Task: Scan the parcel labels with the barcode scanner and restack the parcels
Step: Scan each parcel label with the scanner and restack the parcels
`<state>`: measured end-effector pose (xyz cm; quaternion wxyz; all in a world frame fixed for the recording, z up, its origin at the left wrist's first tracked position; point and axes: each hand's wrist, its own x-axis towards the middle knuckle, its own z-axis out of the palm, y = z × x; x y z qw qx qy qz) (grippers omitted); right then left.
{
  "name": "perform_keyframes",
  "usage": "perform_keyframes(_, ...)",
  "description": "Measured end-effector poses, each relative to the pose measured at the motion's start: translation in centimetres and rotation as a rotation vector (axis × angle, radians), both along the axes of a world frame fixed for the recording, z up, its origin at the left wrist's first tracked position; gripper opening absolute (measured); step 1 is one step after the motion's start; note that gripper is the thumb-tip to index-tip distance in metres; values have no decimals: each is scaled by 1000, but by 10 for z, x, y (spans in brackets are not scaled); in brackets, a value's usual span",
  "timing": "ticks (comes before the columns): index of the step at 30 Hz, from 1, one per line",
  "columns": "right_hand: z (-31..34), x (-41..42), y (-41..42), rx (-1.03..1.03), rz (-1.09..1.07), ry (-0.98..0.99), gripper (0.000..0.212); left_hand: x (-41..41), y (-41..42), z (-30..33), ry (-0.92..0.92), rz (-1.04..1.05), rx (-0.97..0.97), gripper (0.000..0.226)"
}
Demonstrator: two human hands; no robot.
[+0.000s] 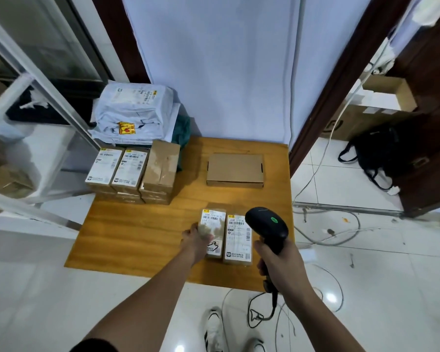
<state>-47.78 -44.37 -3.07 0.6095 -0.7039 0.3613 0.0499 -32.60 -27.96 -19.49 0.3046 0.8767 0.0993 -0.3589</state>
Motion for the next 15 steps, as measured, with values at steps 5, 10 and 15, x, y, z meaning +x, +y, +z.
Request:
perform_keyframes(5, 0, 4, -4, -20, -27, 36, 9, 26, -32, 31, -201, -179, 62, 94)
perform_keyframes(10, -4, 10, -19, 9, -112, 46, 8, 87, -77, 53, -401, -477, 142, 90)
perform_keyframes(15, -22, 18, -33, -16, -174, 66, 8, 151, -110, 50, -456, -643, 266, 107)
